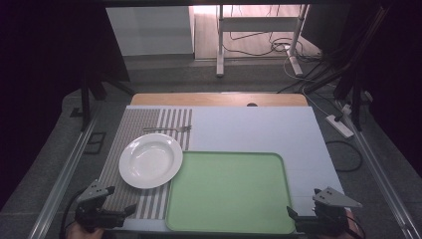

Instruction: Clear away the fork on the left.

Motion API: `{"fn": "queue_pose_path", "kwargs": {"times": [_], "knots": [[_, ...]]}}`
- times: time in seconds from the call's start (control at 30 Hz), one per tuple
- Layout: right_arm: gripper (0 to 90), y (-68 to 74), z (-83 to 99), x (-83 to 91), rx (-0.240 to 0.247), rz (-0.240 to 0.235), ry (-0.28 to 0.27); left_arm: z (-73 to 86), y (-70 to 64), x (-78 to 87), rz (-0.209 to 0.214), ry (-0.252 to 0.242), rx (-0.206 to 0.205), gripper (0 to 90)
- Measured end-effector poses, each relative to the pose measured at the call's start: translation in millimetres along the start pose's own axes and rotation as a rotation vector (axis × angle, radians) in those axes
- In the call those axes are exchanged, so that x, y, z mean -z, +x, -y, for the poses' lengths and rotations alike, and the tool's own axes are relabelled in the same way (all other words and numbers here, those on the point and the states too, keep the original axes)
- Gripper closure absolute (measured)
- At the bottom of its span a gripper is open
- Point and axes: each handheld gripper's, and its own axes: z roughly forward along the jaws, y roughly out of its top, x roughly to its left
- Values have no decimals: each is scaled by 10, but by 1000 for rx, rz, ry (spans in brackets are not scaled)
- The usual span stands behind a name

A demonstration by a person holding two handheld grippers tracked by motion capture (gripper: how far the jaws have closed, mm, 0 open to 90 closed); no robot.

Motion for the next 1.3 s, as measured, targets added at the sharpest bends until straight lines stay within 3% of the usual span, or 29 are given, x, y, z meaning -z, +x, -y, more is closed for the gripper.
{"fn": "queue_pose_path", "kwargs": {"times": [1.07,1.3], "knots": [[0,21,-7,-24,28,-17,18,-22,-2,-4,17,-22,-12,0],[0,26,-8,-27,30,-14,22,-59,-22,-34,49,-11,-28,0]]}}
